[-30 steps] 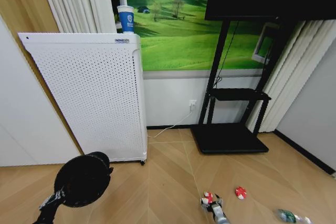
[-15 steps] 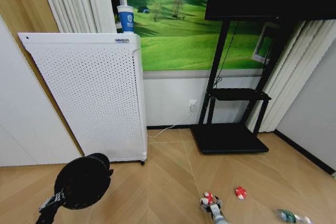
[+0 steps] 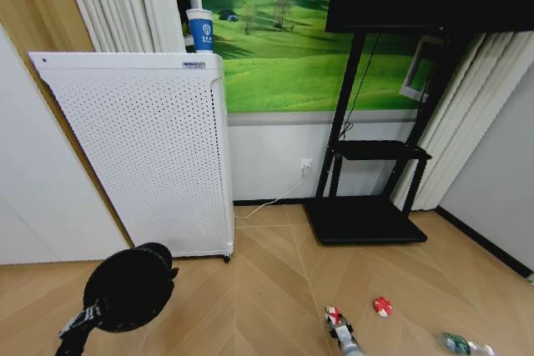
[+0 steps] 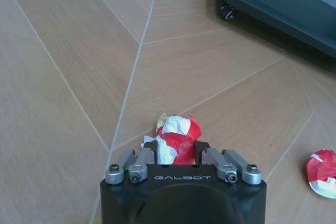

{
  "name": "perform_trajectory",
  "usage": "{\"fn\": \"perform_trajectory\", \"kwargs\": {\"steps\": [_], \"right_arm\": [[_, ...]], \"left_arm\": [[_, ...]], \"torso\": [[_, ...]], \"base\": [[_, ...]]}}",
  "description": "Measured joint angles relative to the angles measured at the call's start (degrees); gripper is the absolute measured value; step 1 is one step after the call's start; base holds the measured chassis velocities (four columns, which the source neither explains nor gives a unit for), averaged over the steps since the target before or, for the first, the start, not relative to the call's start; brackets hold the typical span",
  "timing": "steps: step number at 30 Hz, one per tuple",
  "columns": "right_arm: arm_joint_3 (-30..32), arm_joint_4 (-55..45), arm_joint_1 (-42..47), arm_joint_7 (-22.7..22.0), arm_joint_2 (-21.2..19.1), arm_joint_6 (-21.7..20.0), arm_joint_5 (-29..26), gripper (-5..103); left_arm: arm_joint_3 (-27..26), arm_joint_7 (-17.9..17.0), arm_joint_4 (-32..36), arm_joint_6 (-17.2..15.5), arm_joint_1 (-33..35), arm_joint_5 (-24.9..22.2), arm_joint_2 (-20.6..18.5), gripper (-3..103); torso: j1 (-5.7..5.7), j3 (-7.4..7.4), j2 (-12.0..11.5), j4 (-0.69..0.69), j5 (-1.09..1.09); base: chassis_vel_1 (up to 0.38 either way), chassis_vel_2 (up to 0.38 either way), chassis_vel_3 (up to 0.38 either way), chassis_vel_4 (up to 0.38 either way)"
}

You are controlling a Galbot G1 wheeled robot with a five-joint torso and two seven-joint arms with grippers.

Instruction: Pick up the trash bin and place the garbage on the floor into it.

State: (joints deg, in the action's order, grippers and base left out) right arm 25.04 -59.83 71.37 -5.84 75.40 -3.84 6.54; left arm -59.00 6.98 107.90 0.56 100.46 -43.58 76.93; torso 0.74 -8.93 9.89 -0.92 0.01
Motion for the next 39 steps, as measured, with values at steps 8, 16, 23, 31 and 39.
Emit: {"fn": "perform_trajectory", "kwargs": {"steps": [8, 16, 23, 31, 39], "right_arm": [[2.46, -7.36, 3.47, 2.09, -1.09, 3.72, -3.64, 28], [5.77, -20.07, 7.53, 3.36, -1.91, 4.58, -8.83, 28], [6.44, -36.89, 13.90, 6.94, -4.85, 6.34, -14.12, 28], [8.02, -51.47, 23.99, 17.63, -10.33, 12.99, -17.43, 28], [7.37, -57.68, 26.98, 23.31, -11.41, 16.47, -18.91, 28]], "left_arm": [[7.31, 1.68, -1.93, -2.33, -3.72, 0.05, -5.01, 2], [17.82, -2.14, -8.57, -3.58, -12.76, 0.68, -11.60, 2], [28.32, -5.33, -10.98, -5.99, -17.33, -5.53, -16.08, 2], [40.11, -9.41, -11.61, -8.53, -22.69, -14.56, -20.64, 2], [48.52, -12.40, -13.55, -9.44, -27.97, -20.78, -22.02, 2]], "torso": [[0.00, 0.00, 0.00, -0.02, -0.01], [0.00, 0.00, 0.00, 0.00, -0.01], [0.00, 0.00, 0.00, 0.00, -0.01], [0.00, 0.00, 0.00, -0.04, -0.01], [0.00, 0.00, 0.00, -0.01, 0.00]], "base": [[0.000, 0.000, 0.000, 0.000], [0.000, 0.000, 0.000, 0.000], [0.000, 0.000, 0.000, 0.000], [0.000, 0.000, 0.000, 0.000], [0.000, 0.000, 0.000, 0.000]]}}
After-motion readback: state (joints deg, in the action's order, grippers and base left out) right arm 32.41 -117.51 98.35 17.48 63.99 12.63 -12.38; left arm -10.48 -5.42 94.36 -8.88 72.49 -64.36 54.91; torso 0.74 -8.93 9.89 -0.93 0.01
